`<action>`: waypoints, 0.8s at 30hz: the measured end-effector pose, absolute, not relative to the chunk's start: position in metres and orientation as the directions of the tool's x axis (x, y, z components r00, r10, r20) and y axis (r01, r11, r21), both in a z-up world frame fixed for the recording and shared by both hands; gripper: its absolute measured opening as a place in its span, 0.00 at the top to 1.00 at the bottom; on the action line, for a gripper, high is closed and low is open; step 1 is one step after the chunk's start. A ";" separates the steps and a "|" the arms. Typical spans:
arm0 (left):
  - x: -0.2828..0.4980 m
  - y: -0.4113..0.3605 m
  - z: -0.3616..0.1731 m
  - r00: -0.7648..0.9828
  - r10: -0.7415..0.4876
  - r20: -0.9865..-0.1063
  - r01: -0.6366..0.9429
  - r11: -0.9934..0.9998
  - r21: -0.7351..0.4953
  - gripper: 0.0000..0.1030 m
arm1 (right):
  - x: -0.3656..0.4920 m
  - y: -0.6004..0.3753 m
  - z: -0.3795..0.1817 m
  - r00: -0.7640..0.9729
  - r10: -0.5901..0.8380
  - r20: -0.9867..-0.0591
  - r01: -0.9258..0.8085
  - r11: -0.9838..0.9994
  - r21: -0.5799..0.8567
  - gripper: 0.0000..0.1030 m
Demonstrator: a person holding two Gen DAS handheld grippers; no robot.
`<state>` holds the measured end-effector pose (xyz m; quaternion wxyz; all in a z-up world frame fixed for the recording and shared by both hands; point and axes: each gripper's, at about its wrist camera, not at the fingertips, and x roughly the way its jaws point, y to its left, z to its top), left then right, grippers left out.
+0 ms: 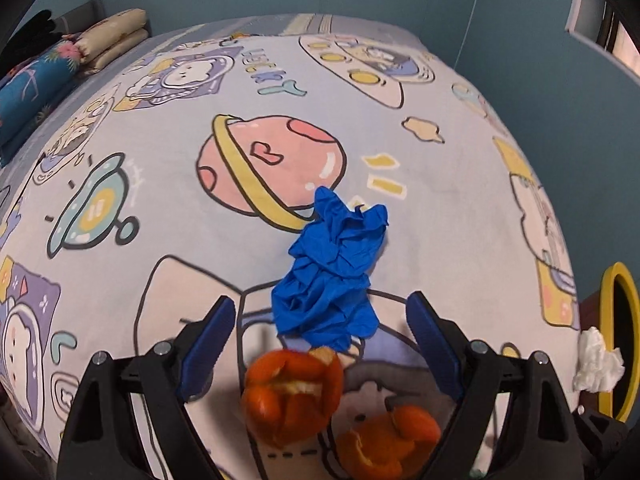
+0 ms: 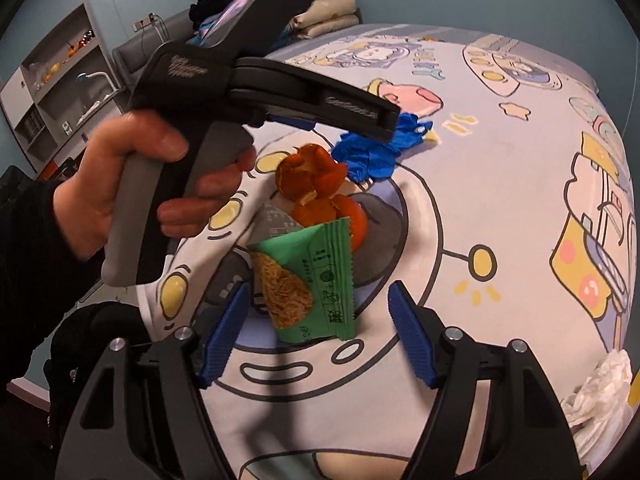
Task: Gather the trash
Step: 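Move both tools back over the blue glove and green wrapper on the bed, then grasp blue glove with the left tool while the right tool grasps green wrapper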
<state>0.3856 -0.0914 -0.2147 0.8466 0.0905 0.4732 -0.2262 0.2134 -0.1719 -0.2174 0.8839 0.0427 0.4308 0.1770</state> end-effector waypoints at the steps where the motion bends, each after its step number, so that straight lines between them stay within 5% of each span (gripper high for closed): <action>1: 0.388 -0.093 -0.217 0.448 -0.291 -0.845 0.471 0.881 -0.054 0.19 | 0.215 -0.172 -0.220 0.562 0.347 -0.751 -0.273 0.935 0.228 0.39; 6: 0.404 -0.102 -0.225 0.421 -0.282 -0.862 0.471 0.880 -0.057 0.21 | 0.223 -0.169 -0.224 0.541 0.350 -0.765 -0.274 0.933 0.234 0.48; 13: 0.415 -0.109 -0.241 0.379 -0.265 -0.887 0.477 0.877 -0.058 0.70 | 0.230 -0.163 -0.229 0.513 0.357 -0.781 -0.272 0.930 0.246 0.65; 16: 0.415 -0.106 -0.243 0.376 -0.271 -0.886 0.475 0.877 -0.067 0.80 | 0.232 -0.161 -0.228 0.506 0.361 -0.783 -0.282 0.927 0.246 0.76; 24: 0.421 -0.083 -0.234 0.395 -0.288 -0.872 0.431 0.897 -0.100 0.86 | 0.234 -0.161 -0.220 0.534 0.334 -0.777 -0.275 0.937 0.213 0.89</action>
